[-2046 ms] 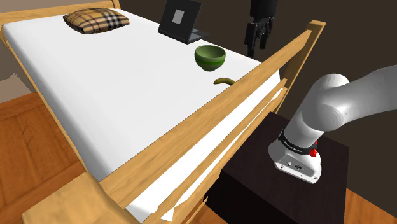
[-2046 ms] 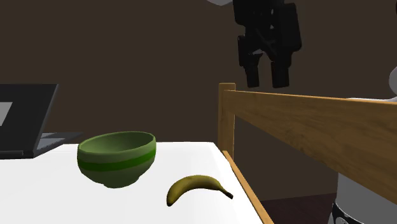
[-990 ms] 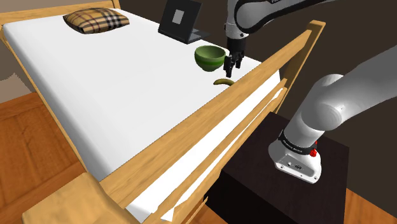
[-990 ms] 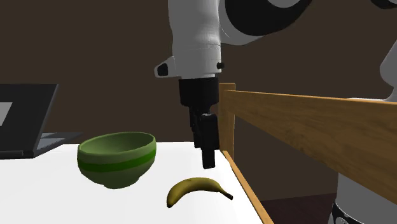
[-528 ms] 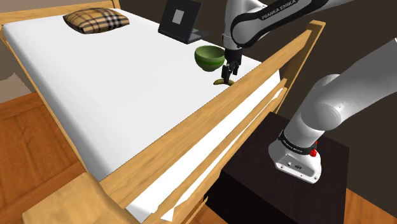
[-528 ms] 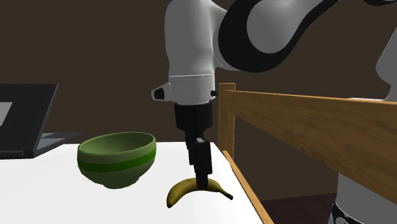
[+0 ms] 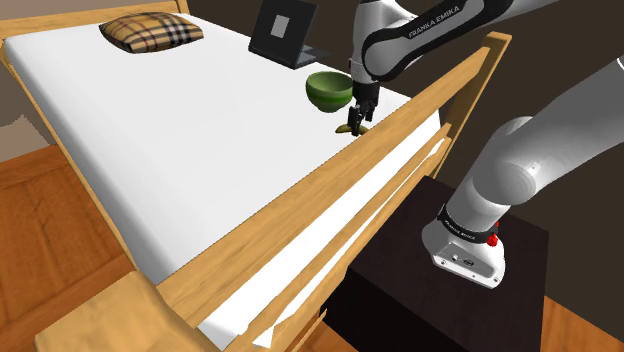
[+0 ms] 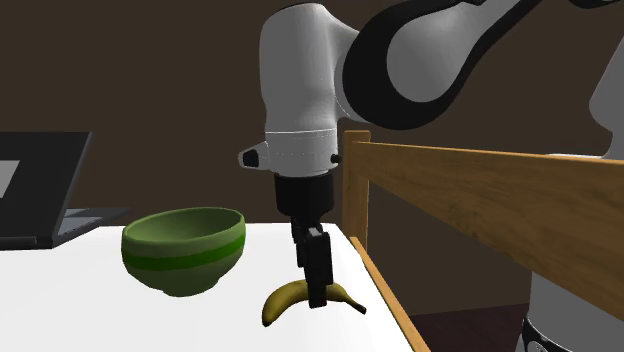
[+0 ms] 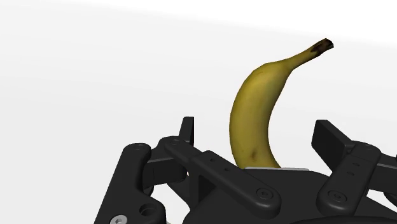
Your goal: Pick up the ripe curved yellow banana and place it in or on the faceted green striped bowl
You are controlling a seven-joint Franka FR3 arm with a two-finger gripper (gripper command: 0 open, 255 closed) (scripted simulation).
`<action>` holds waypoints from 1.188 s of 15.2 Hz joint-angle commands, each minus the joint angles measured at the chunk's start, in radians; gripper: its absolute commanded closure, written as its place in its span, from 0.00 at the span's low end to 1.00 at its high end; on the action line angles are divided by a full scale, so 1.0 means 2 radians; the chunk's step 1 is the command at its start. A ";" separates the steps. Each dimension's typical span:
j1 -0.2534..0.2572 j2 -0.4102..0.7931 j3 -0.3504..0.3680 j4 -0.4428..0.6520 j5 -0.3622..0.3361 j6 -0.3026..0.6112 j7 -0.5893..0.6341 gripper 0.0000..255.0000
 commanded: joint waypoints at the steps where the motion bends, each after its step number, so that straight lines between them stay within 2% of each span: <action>1: 0.000 0.000 0.000 0.000 0.000 0.000 0.000 0.00; 2: 0.000 0.000 0.000 0.000 0.000 0.000 0.000 0.00; 3: 0.000 0.000 0.000 0.000 0.000 0.000 0.000 1.00; 12: 0.000 0.000 0.000 0.000 0.000 0.000 0.000 1.00; 18: 0.001 -0.024 0.001 0.024 0.003 -0.048 -0.004 1.00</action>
